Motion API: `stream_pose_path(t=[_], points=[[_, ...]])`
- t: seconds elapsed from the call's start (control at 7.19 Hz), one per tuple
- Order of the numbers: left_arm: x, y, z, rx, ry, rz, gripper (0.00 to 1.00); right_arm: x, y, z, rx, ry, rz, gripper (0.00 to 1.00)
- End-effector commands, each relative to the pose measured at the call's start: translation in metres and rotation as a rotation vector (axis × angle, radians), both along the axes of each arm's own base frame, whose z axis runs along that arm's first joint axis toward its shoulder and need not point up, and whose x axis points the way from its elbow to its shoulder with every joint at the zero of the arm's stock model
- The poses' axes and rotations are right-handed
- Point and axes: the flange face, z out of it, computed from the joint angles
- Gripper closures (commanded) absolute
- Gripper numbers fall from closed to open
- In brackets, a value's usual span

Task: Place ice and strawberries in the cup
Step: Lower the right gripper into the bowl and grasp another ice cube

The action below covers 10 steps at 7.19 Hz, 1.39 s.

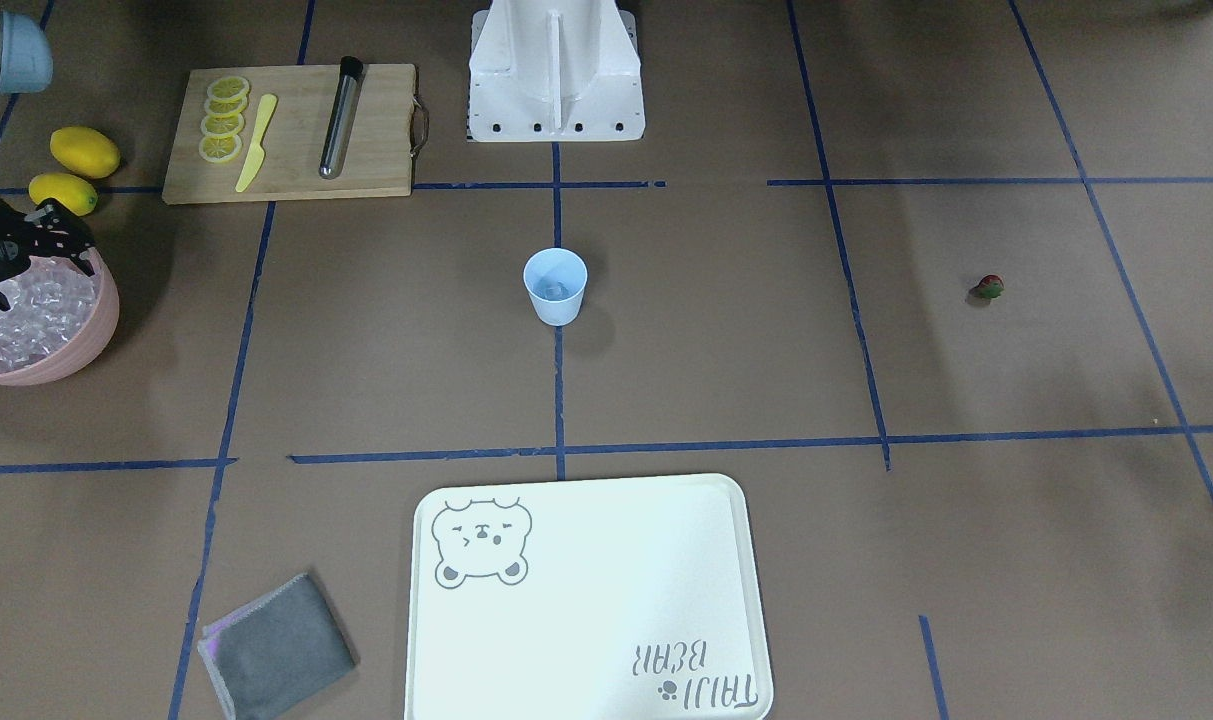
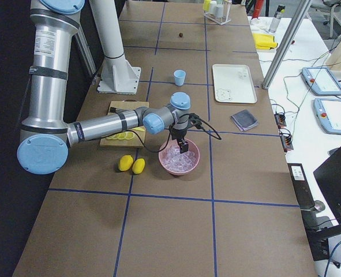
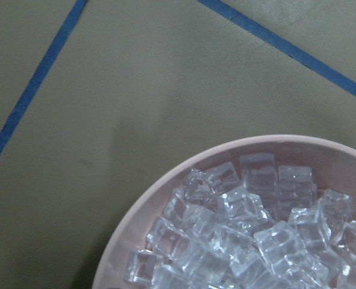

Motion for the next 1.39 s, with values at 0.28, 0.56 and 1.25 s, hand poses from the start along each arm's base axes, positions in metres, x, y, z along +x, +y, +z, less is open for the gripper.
stream_pose_path(t=[0.28,0.56,1.25], points=[[-0.0001,0.0000,0.0001,0.000,-0.001,0.000,0.00,-0.0014,-0.0004,0.0119,-0.019,0.015,-0.002,0.11],[0.0000,0.0000,0.0000,0.000,0.000,0.000,0.00,-0.0012,0.0001,0.0143,-0.027,0.017,-0.001,0.27],[0.0000,-0.0001,-0.0008,0.002,0.000,0.000,0.00,-0.0010,0.0000,0.0108,-0.022,0.011,-0.008,0.98]])
